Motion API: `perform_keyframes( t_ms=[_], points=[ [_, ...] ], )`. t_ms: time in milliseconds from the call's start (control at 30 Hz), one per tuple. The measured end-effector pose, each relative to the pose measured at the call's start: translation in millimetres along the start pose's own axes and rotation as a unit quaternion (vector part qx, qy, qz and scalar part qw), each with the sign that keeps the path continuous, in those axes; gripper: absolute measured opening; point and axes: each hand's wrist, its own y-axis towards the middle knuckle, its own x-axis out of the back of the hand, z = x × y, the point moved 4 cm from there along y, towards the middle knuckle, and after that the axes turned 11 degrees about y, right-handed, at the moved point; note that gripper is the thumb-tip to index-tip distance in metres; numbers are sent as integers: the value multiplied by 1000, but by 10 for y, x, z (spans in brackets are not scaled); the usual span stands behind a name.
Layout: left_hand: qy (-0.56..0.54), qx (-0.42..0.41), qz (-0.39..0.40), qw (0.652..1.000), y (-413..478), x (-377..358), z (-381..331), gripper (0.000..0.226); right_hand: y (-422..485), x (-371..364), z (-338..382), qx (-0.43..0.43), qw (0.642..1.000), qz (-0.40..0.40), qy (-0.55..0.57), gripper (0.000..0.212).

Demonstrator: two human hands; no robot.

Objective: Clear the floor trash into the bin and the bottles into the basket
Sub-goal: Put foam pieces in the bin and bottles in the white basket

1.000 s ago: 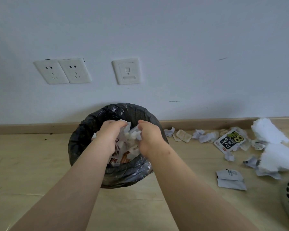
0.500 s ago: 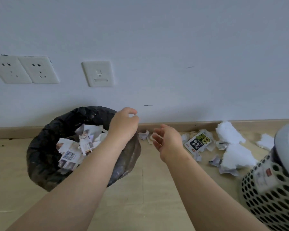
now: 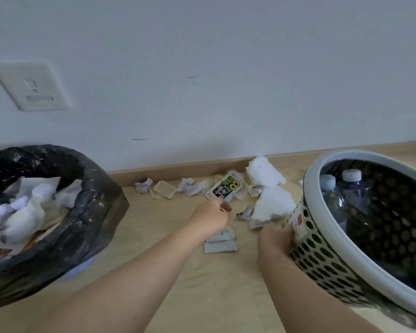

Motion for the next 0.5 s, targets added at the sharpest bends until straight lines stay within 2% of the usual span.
perform_keyframes(
  t_ms=[133,267,500],
  points=[
    [18,9,23,1000,78,-253,-82,20,197,110,-6,18,999,6,-32,63],
    [7,23,28,999,143,-452,-189,21,321,317,50,28,999,0,-41,58],
    [77,31,55,995,367,-800,-559,25,630,695,217,13,999,-40,0,54]
  ],
)
